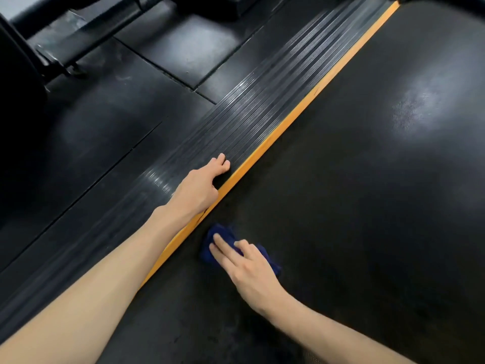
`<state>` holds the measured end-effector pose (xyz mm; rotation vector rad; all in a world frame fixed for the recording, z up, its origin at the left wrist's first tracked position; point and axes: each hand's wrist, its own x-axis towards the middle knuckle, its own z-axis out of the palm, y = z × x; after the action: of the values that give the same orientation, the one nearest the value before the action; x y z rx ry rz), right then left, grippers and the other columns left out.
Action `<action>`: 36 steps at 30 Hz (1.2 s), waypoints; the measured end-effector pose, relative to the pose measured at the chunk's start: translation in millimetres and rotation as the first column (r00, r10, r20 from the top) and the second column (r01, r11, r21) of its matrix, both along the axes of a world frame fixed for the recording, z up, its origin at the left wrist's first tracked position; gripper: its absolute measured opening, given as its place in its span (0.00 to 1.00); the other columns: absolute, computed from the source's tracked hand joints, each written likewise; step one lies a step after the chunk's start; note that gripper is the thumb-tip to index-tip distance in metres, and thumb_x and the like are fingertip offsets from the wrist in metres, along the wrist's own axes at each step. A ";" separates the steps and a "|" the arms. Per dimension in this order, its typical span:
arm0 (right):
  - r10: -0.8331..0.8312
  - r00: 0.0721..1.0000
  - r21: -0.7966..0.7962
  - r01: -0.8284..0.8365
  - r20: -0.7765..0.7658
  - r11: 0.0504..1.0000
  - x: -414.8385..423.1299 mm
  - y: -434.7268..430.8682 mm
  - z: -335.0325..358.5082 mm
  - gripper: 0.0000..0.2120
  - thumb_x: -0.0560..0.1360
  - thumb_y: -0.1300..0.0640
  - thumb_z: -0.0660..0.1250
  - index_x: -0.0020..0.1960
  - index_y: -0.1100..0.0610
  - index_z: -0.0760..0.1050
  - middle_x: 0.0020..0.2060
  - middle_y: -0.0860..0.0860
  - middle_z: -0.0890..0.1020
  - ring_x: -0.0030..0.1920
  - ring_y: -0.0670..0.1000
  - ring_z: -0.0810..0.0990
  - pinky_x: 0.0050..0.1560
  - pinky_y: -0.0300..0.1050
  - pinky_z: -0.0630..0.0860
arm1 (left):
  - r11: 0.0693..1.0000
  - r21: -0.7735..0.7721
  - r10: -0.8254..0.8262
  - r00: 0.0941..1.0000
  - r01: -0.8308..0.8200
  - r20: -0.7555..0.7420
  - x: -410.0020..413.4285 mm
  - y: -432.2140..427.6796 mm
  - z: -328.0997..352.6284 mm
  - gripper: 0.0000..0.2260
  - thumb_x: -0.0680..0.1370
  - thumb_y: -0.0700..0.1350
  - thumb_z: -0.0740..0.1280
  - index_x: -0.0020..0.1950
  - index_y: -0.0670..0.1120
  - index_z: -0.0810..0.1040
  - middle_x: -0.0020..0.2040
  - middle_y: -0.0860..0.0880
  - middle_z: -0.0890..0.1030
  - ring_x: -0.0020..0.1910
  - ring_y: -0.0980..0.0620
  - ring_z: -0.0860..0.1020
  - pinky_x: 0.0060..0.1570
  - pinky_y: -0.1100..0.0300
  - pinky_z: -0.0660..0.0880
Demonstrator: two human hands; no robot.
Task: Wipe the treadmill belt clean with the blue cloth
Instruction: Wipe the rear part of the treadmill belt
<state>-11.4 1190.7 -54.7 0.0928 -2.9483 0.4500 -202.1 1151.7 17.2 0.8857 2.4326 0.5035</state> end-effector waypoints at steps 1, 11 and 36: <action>0.120 0.992 0.063 -0.118 -0.032 0.991 6.5 10.7 -3.0 0.20 0.77 0.62 0.53 0.66 0.58 0.72 0.65 0.55 0.75 0.44 0.54 0.75 0.41 0.44 0.76 | 1.000 -0.009 0.003 1.000 -0.003 -0.003 -0.2 0.3 0.1 0.33 0.74 0.27 0.54 0.74 0.54 0.61 0.76 0.58 0.56 0.75 0.55 0.55 0.69 0.60 0.60; -0.692 0.711 -0.140 0.677 -0.126 0.722 -31.3 100.6 2.2 0.16 0.78 0.60 0.58 0.64 0.59 0.73 0.55 0.60 0.78 0.43 0.61 0.74 0.45 0.54 0.76 | 0.989 -0.098 -0.135 0.960 0.114 -0.245 30.1 -19.2 12.9 0.26 0.74 0.31 0.61 0.72 0.40 0.65 0.77 0.45 0.55 0.74 0.45 0.58 0.71 0.51 0.60; -0.641 0.760 0.116 0.650 -0.106 0.751 90.2 140.9 4.7 0.24 0.72 0.68 0.59 0.66 0.55 0.74 0.65 0.50 0.75 0.43 0.58 0.72 0.46 0.48 0.69 | 0.943 -0.334 -0.139 0.916 0.007 -0.375 47.8 -19.2 17.4 0.06 0.74 0.36 0.61 0.49 0.38 0.73 0.51 0.43 0.74 0.49 0.45 0.70 0.36 0.56 0.65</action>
<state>78.8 1331.7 -49.9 -0.8630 -2.6985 0.1161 -154.4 1132.5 34.6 1.0028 2.7148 -0.1280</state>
